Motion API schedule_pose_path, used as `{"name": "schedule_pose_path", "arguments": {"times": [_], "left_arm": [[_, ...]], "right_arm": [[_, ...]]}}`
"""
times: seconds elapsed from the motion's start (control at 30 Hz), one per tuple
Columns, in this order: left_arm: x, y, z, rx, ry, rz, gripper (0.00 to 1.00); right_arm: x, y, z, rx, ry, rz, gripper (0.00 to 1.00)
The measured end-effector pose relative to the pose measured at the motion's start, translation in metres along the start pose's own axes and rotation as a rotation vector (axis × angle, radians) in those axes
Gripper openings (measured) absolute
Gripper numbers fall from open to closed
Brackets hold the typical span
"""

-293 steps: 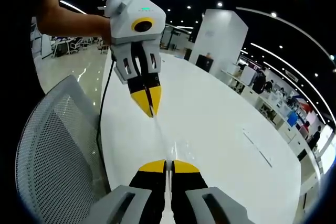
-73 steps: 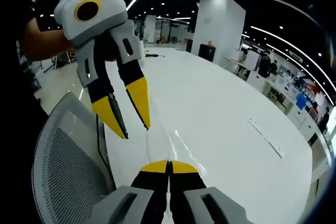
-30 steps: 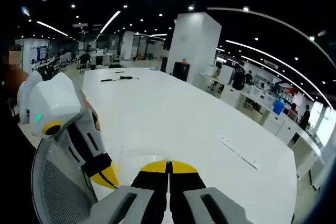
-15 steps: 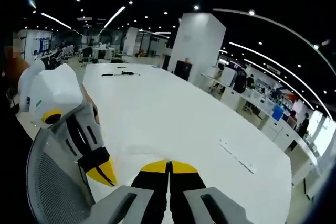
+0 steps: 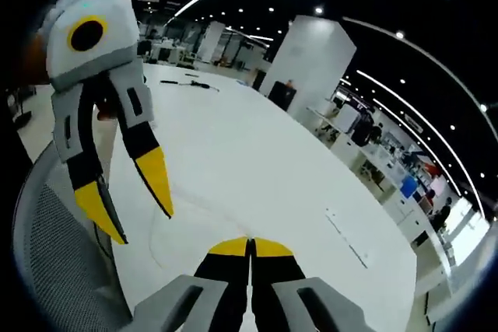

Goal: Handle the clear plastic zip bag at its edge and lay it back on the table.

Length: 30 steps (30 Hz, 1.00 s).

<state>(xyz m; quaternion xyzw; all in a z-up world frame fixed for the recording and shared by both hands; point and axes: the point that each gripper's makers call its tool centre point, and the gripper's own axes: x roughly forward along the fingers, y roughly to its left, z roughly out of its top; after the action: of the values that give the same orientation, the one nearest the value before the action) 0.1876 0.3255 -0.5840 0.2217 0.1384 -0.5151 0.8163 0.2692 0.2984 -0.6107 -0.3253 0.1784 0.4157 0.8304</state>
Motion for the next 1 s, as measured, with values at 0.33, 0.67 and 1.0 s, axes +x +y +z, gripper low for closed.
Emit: {"name": "schedule_pose_path", "arguments": {"times": [0.33, 0.67, 1.0], "left_arm": [[-0.046, -0.009, -0.062, -0.231, -0.01, 0.177, 0.33], [-0.067, -0.009, -0.091, -0.282, 0.002, 0.282, 0.45], [-0.075, -0.013, -0.1, -0.309, 0.001, 0.323, 0.48]], "right_arm": [[0.024, -0.001, -0.021, -0.054, 0.006, -0.045, 0.0], [0.036, -0.002, -0.038, -0.065, 0.037, -0.066, 0.0], [0.057, 0.001, -0.055, -0.08, 0.098, -0.108, 0.0]]}}
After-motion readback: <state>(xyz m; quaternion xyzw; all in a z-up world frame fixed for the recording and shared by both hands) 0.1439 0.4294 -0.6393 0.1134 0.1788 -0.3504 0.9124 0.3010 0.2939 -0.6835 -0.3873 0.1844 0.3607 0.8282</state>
